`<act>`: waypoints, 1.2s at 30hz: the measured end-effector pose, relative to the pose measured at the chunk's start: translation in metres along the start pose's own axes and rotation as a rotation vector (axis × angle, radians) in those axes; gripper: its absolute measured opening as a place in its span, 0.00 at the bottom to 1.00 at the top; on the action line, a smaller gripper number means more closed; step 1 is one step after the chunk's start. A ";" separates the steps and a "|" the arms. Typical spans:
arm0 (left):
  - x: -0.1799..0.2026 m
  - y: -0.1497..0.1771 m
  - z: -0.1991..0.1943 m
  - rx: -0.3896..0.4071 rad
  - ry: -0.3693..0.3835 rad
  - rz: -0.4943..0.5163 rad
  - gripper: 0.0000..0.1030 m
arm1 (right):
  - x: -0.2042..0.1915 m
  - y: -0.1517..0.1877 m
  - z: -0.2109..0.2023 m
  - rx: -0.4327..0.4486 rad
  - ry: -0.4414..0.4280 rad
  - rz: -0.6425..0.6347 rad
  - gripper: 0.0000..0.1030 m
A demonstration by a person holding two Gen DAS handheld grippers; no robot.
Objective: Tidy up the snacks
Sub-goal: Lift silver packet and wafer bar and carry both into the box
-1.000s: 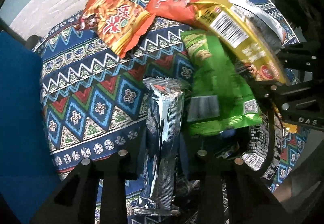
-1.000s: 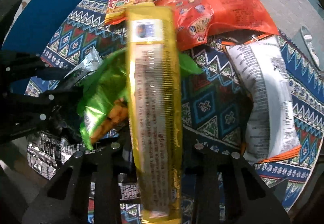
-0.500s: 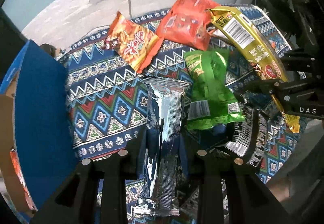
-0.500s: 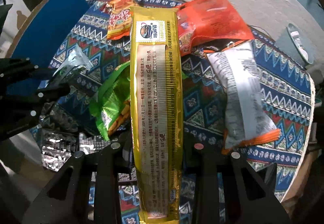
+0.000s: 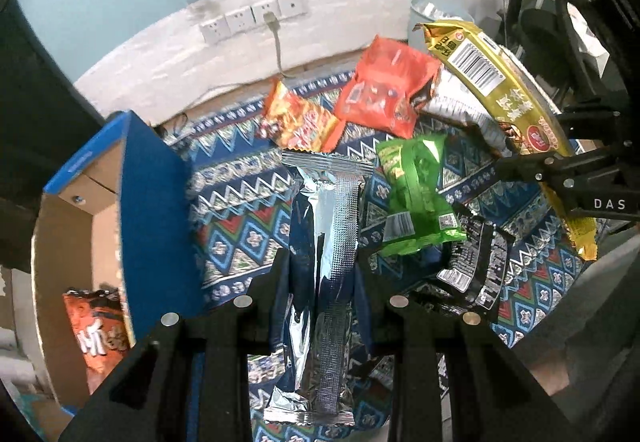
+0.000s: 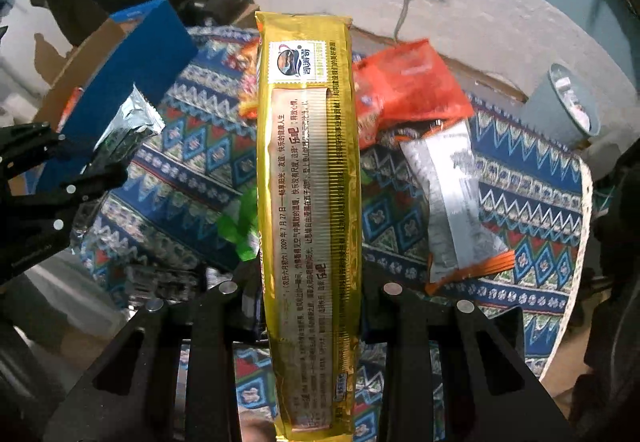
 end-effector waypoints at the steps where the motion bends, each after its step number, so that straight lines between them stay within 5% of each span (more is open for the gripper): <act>1: -0.001 -0.001 -0.003 0.005 -0.004 0.001 0.29 | -0.005 -0.004 -0.002 0.010 -0.005 -0.004 0.31; 36: -0.113 0.015 -0.080 0.158 -0.099 -0.156 0.29 | -0.148 -0.103 -0.024 0.103 -0.134 -0.174 0.31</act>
Point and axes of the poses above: each gripper's, at about its wrist camera, not at the fingertips, and z roughly the way its jaws point, x to its right, y to its underside, the point moved 4 cm from there along z, roughly the way its jaws point
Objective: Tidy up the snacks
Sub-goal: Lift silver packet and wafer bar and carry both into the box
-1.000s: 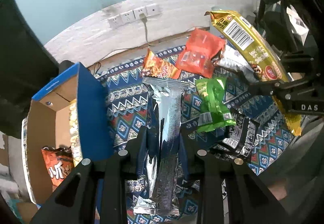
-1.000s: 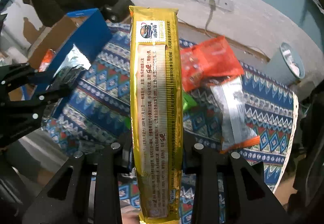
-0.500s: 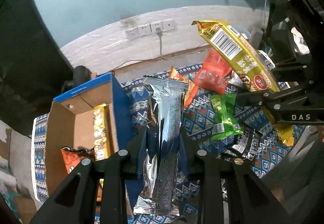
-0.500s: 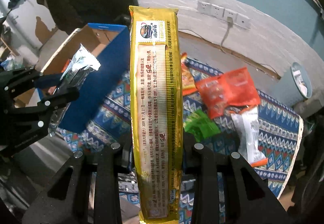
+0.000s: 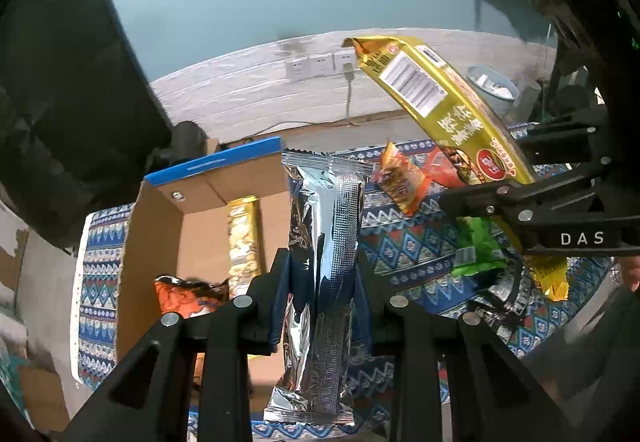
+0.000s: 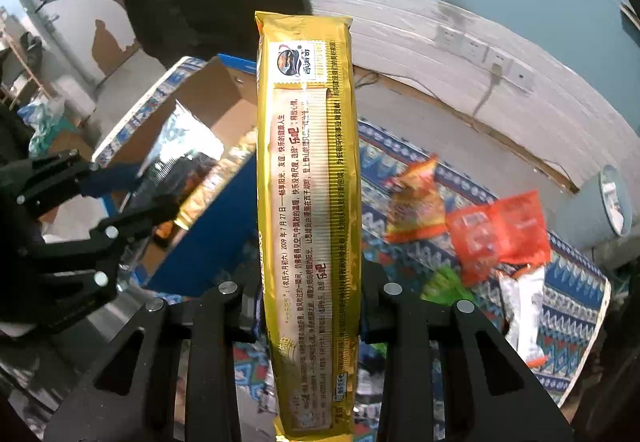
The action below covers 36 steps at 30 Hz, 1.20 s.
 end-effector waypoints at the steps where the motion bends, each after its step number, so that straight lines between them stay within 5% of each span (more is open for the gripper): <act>1: -0.006 0.001 -0.001 0.002 -0.011 -0.007 0.29 | -0.003 -0.003 0.002 -0.001 -0.004 -0.004 0.31; 25: -0.136 0.032 0.018 -0.037 -0.153 -0.208 0.29 | -0.112 -0.084 0.076 -0.060 -0.073 -0.078 0.31; 36: -0.171 0.053 0.035 -0.084 -0.146 -0.332 0.29 | -0.130 -0.094 0.115 -0.119 -0.117 -0.036 0.34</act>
Point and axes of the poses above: each gripper's, at about its wrist camera, not at the fingertips, and z roughly the way its jaws point, x to its right, y to its underside, the point moved 4 cm from there along z, roughly the way its jaws point
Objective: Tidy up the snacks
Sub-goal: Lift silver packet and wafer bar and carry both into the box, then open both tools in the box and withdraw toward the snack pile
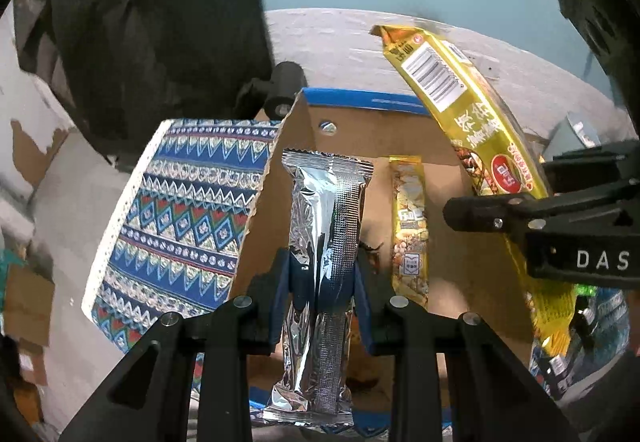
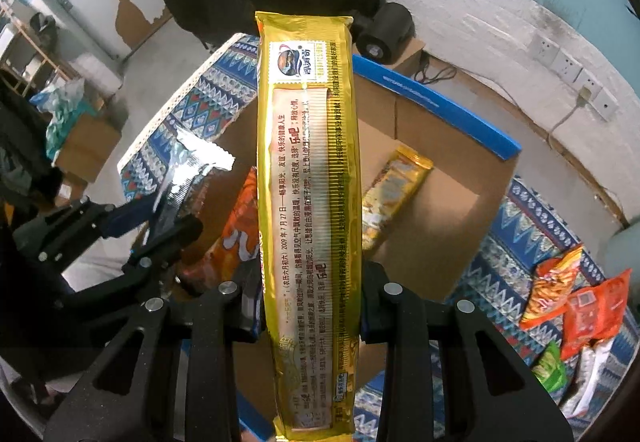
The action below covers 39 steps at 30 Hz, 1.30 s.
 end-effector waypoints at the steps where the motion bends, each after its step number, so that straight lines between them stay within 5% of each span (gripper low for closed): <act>1: -0.001 0.000 0.001 -0.005 -0.001 -0.013 0.29 | 0.000 -0.001 0.000 0.006 -0.001 0.008 0.35; 4: -0.005 0.001 0.004 -0.013 -0.007 -0.033 0.30 | 0.003 -0.003 -0.006 0.033 0.015 0.019 0.41; 10: 0.002 -0.001 -0.005 0.001 -0.008 -0.035 0.58 | 0.009 0.003 -0.016 0.053 0.048 0.012 0.62; 18: 0.033 -0.003 -0.020 0.034 0.006 0.048 0.73 | 0.029 0.027 -0.031 0.057 0.100 -0.025 0.66; 39: 0.135 0.004 -0.030 -0.004 0.118 0.233 0.76 | 0.123 0.103 -0.088 0.061 0.200 0.055 0.67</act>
Point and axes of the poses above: each gripper's, at about its wrist camera, not at the fingertips, and z roughly the way its jaws point, x to its right, y to its underside, the point moved 4 cm from there along z, roughly the way its jaws point
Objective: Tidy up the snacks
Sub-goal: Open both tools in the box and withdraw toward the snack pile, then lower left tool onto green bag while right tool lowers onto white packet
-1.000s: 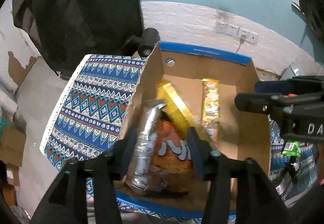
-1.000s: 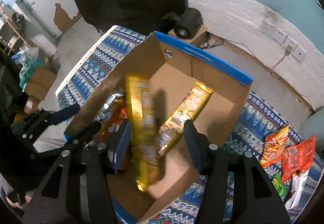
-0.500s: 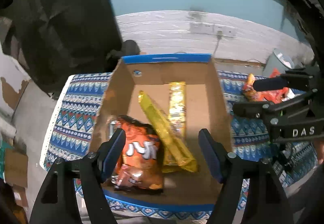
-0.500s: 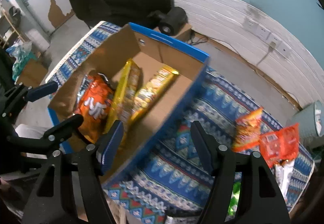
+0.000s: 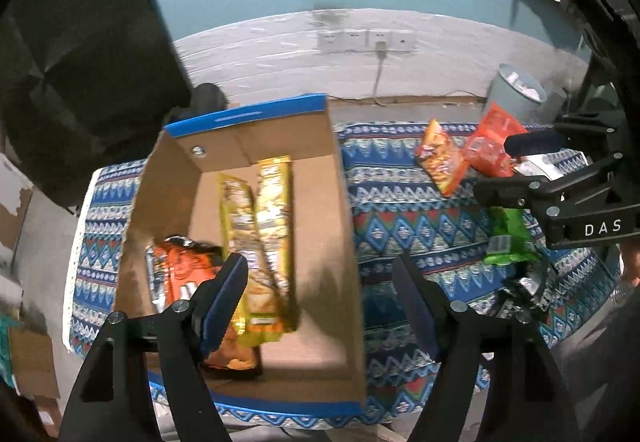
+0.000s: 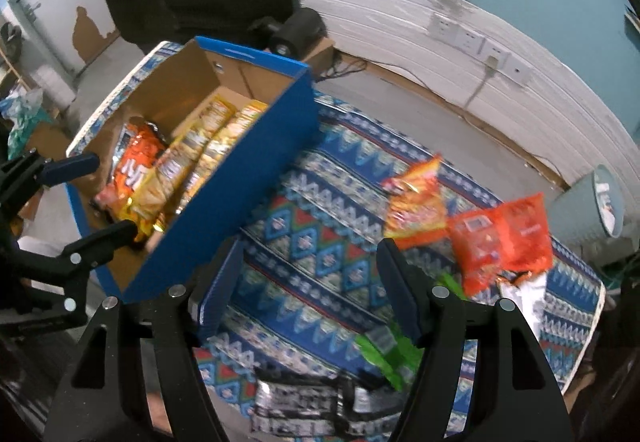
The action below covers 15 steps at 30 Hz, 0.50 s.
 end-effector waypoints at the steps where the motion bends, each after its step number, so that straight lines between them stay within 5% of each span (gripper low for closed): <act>1: 0.005 -0.001 0.001 -0.001 0.005 0.008 0.76 | 0.006 0.004 -0.002 0.001 0.006 0.004 0.67; 15: 0.077 -0.010 0.024 -0.075 0.062 0.117 0.76 | 0.077 0.051 -0.018 -0.013 0.076 0.066 0.67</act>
Point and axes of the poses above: each gripper's, at about its wrist camera, not at the fingertips, and z roughly the way its jaws point, x to its right, y to its underside, the point moved 4 cm from there along z, roughly the way its jaws point
